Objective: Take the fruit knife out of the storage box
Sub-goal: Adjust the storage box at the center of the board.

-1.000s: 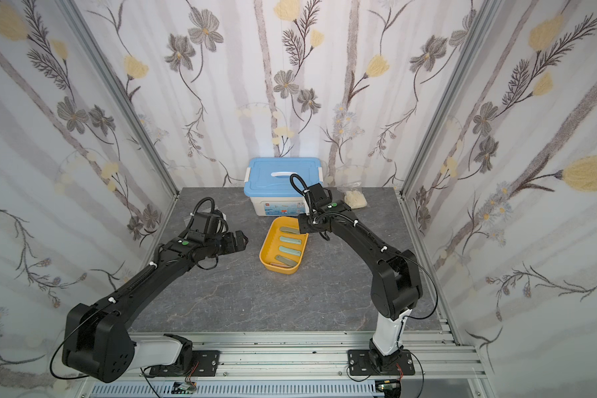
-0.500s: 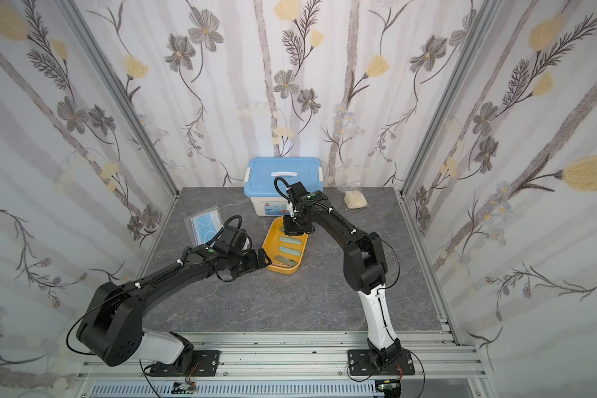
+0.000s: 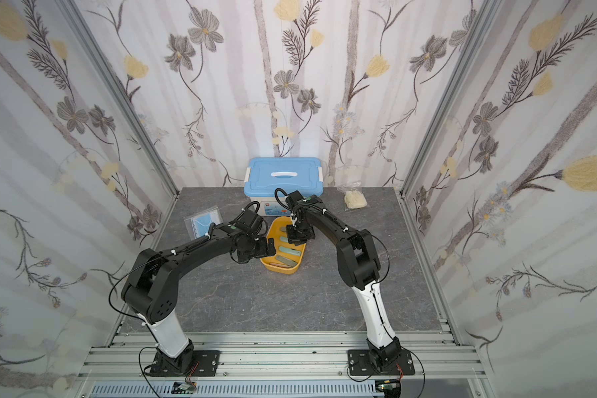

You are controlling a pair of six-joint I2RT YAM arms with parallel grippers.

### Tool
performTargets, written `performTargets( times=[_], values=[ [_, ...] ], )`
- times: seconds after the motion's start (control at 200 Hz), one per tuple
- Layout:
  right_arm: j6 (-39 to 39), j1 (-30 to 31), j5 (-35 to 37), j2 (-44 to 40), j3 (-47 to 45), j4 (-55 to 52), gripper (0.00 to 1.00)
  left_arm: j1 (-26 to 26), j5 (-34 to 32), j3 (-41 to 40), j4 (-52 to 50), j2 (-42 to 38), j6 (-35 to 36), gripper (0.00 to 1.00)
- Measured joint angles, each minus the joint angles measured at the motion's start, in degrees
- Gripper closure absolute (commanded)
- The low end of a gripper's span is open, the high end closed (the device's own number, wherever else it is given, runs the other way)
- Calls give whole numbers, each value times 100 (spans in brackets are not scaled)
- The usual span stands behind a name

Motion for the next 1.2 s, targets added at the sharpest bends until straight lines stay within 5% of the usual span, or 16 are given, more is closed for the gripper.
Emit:
performTargets(
  times=[0.609,1.199],
  values=[
    [-190,-15,-142,-197,-525,-9,100,798,-153,1117,-671,1062,929,0],
    [-192,326,22,-763,-1217,-308,100,754,2,1657,-671,977,1034,0]
  ],
)
